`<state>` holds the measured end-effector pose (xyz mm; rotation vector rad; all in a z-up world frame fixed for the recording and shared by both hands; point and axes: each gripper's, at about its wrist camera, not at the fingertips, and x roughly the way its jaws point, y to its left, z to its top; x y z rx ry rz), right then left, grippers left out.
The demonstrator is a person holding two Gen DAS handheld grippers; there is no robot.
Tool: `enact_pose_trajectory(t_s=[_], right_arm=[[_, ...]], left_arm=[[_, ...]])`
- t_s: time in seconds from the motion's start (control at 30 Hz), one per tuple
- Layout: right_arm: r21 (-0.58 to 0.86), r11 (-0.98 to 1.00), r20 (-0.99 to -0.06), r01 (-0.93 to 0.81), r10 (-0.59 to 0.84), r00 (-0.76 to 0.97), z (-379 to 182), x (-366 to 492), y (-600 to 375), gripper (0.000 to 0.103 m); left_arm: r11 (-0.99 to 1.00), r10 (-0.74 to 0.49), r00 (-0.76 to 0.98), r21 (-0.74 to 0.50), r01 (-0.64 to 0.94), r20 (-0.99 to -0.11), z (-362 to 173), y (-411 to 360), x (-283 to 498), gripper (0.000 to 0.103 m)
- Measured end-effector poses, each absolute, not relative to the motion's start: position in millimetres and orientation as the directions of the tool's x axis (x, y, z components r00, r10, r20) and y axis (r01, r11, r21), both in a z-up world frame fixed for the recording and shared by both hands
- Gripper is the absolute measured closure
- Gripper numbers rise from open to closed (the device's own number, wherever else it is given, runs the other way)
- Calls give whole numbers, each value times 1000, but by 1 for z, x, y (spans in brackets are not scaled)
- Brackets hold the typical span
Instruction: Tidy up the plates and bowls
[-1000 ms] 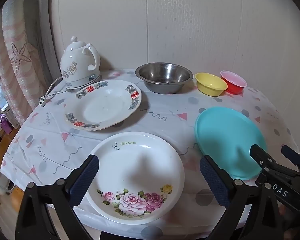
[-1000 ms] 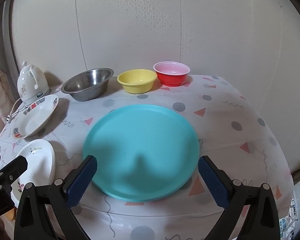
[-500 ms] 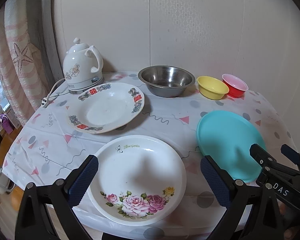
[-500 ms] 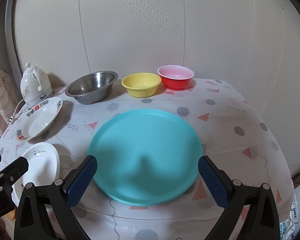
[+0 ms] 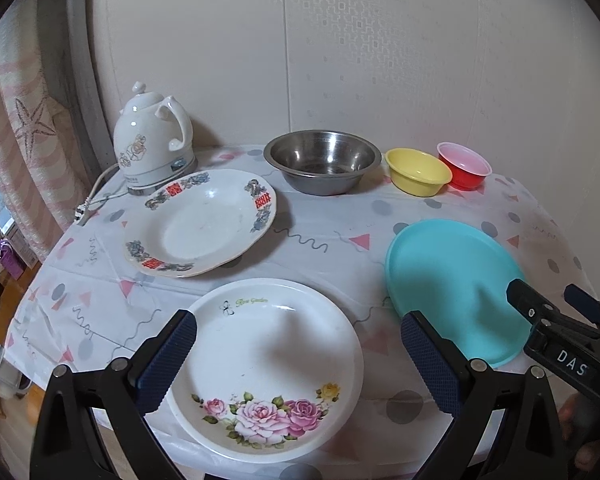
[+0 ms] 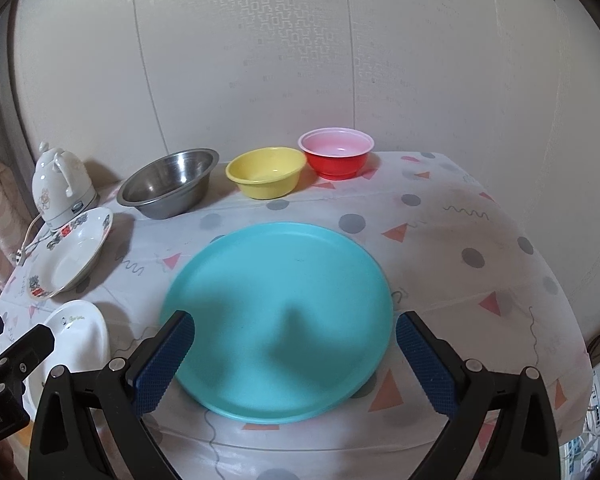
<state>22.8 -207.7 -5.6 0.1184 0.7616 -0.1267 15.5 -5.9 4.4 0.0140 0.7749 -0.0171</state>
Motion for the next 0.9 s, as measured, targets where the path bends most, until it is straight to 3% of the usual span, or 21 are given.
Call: enact_pose_trajectory(t_s=[0.9], right_arm=[[73, 987, -708, 145, -51, 704, -11, 23, -207, 0]], left_arm=[[999, -24, 705, 17, 51, -709, 2, -15, 14, 0]])
